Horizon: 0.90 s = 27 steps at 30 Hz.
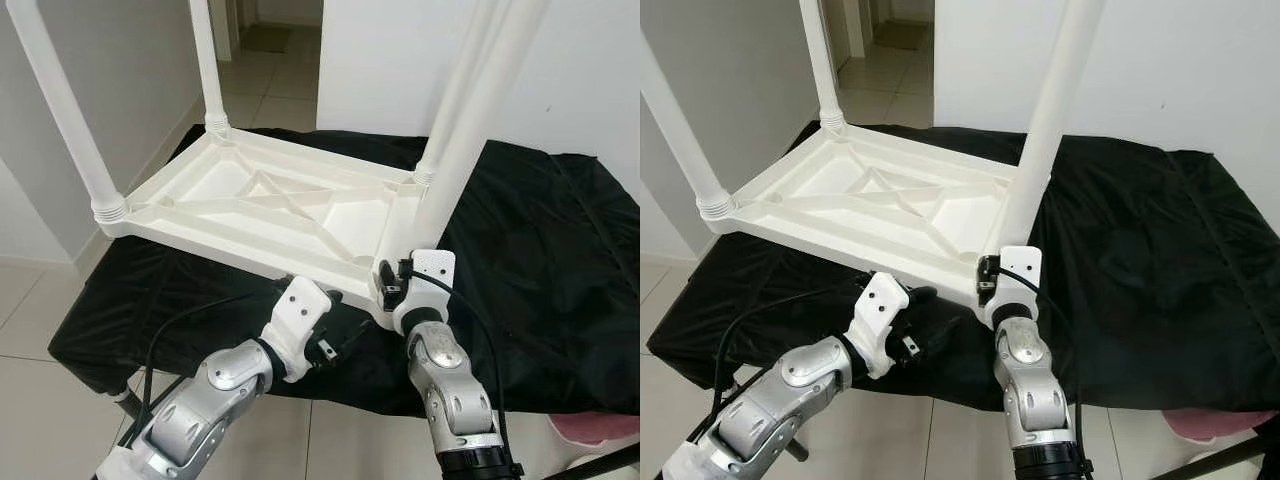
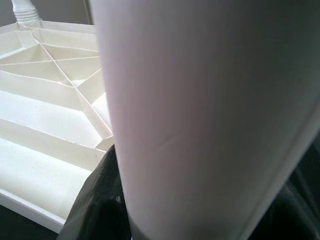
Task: Building children table
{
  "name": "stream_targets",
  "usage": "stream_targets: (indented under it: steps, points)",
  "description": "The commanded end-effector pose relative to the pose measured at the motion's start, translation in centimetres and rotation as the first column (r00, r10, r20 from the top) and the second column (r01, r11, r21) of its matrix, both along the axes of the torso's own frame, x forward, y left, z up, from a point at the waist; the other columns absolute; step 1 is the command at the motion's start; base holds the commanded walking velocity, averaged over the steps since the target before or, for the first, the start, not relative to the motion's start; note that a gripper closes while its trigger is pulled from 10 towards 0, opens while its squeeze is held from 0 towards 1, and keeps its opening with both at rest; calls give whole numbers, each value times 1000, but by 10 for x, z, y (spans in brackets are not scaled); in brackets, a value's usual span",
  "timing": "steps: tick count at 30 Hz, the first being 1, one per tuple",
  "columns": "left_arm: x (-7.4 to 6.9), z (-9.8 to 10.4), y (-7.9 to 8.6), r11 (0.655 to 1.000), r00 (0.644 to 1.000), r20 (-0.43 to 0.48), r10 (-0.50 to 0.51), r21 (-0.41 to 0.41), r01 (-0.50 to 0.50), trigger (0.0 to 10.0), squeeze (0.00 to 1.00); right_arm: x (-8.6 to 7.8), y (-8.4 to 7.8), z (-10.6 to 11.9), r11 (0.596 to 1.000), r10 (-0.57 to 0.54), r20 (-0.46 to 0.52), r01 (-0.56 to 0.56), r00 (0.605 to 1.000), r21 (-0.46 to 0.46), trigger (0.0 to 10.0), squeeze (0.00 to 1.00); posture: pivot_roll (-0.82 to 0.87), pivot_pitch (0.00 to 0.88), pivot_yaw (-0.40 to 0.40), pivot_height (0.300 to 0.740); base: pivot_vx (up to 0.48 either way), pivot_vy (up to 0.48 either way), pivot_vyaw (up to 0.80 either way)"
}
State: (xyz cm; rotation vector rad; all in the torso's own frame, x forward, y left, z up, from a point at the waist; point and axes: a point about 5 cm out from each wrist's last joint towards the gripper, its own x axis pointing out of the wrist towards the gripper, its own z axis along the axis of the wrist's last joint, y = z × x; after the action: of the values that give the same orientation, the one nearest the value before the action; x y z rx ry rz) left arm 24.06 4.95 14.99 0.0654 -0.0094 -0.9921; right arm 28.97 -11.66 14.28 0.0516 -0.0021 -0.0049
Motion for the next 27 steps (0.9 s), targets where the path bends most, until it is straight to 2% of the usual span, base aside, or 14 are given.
stream_targets:
  steps: [1,12,14,15,16,17,18,19,22,23,26,27]
  points:
    - [-3,-1,-3,995,995,-6,-98,7,98,10000,0,-2,5,1,999,13,2,-13,1000,40,10000,1000,-19,3,-25,740,0,0,0]
    - [-3,-2,-4,995,995,-8,-95,4,95,10000,0,2,-9,8,998,60,43,-61,997,17,10000,1000,-24,7,-29,740,0,0,0]
    - [-5,-2,-5,995,995,-12,-98,4,98,10000,0,2,-15,9,990,139,54,-139,989,7,10000,1000,-25,8,-27,740,0,0,0]
    - [-6,-3,-4,995,995,-12,-100,8,100,10000,0,2,-18,10,985,173,61,-173,983,-10,10000,871,-23,9,-25,740,0,0,0]
    - [-6,-3,-4,995,995,-12,-100,8,100,10000,0,2,-18,10,985,173,61,-173,983,-10,10000,871,-23,9,-25,740,0,0,0]
    - [-6,-3,-4,995,995,-12,-100,10,100,10000,0,2,-19,10,981,193,64,-192,979,-21,10000,455,-23,9,-25,740,0,0,0]
    - [-6,-3,-4,995,995,-12,-100,10,100,10000,0,2,-19,10,981,193,64,-192,979,-21,10000,455,-23,9,-25,740,0,0,0]
    - [-5,-3,-3,995,995,-11,-100,12,100,10000,0,2,-23,9,973,231,64,-229,971,-40,10000,0,-22,8,-21,740,0,0,0]
    - [-4,-3,-3,995,995,-11,-99,14,99,10000,0,3,-28,8,957,290,65,-287,955,-48,10000,0,-25,7,-18,740,0,0,0]
    - [-3,-3,-3,995,995,-10,-100,16,100,10000,0,5,-34,5,910,411,47,-406,910,-85,10000,0,-27,5,-14,740,0,0,0]
    - [-3,-2,-3,995,995,-9,-101,16,101,10000,0,6,-36,5,889,453,37,-448,891,-95,10000,0,-27,5,-14,740,0,0,0]
    - [-3,-2,-3,994,995,-8,-104,17,104,10000,0,8,-38,6,858,504,30,-497,863,-132,10000,0,-32,1,-9,740,0,0,0]
